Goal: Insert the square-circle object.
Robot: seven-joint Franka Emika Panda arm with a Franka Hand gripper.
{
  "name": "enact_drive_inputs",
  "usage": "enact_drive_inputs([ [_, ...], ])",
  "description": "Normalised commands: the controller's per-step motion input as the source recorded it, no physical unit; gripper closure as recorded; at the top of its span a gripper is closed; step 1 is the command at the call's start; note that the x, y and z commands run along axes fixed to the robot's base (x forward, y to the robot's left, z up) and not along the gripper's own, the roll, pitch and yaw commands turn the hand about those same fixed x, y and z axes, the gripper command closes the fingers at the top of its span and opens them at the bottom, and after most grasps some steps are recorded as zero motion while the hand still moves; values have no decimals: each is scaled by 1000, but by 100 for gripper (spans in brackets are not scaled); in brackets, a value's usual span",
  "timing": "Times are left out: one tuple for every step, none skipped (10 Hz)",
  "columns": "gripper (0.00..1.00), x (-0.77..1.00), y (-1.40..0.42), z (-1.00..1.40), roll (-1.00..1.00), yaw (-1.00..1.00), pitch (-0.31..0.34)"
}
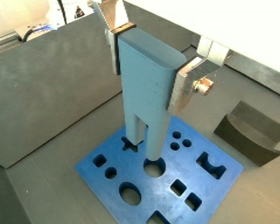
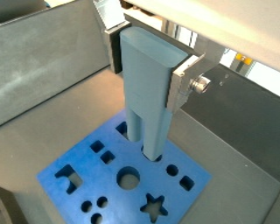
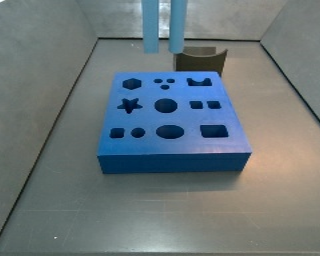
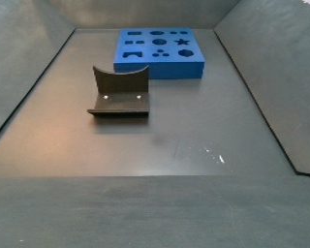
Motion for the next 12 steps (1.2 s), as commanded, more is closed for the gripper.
enact_drive_inputs([
  [100, -43, -323, -911, 174, 220, -103],
  [100, 0, -357, -831, 213, 209, -113],
  [100, 0, -386, -800, 243, 197, -91],
  [100, 0, -371, -700, 313, 177, -51],
  [100, -86, -371, -700, 314, 69, -23],
  [100, -334, -306, -634, 201, 0, -43],
  [100, -409, -211, -577, 64, 0, -66],
  [100, -346, -120, -483, -4, 0, -73],
  [100, -226, 0, -366, -141, 0, -59],
  [100, -211, 0, -314, -180, 0, -60],
  [100, -194, 0, -191, -166, 23, -61],
  [100, -171, 0, -91, -100, 17, -53],
])
